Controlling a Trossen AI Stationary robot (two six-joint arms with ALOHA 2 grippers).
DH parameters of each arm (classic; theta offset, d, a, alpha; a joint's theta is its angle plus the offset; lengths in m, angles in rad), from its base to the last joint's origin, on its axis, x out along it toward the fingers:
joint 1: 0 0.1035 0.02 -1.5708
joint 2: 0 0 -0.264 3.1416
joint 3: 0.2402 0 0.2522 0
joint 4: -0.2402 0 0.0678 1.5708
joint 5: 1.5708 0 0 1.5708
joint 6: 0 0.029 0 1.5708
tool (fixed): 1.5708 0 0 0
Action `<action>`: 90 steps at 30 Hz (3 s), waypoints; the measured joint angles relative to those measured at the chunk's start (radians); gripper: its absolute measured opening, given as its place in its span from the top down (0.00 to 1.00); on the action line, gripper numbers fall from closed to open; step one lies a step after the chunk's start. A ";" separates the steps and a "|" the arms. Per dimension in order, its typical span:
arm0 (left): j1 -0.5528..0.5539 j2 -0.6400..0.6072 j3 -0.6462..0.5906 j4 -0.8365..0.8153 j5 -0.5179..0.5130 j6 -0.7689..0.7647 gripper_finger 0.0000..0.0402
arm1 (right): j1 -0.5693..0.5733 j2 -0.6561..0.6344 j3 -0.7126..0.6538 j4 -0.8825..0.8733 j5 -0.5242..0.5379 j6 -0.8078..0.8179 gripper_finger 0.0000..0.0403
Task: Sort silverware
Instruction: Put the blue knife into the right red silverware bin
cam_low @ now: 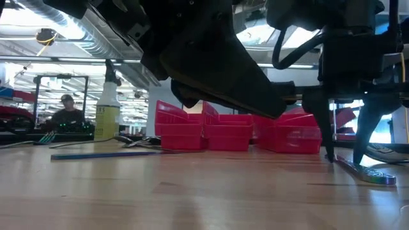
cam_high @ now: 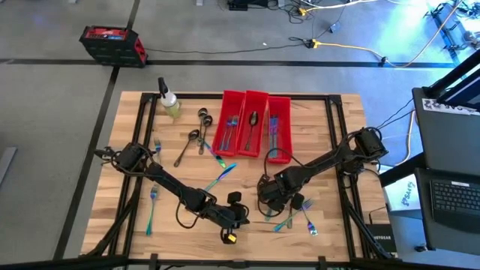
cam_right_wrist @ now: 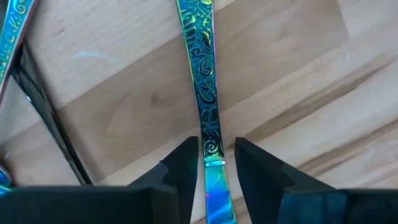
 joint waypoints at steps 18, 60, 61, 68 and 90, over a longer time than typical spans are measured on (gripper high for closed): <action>0.000 0.000 0.000 -0.016 -0.018 0.006 1.00 | 0.000 0.006 -0.011 0.023 0.013 -0.050 0.82; 0.000 0.000 0.000 -0.026 -0.036 -0.001 1.00 | 0.000 0.008 -0.018 -0.009 -0.040 -0.047 0.94; 0.000 0.000 0.000 -0.032 -0.044 -0.009 1.00 | 0.000 0.008 -0.018 -0.009 -0.040 -0.047 0.94; 0.000 0.000 0.000 -0.045 -0.069 -0.023 1.00 | 0.000 0.008 -0.018 -0.011 -0.040 -0.043 0.94; 0.000 0.000 0.000 -0.036 -0.069 -0.026 1.00 | 0.000 0.015 0.053 -0.114 -0.039 0.010 0.94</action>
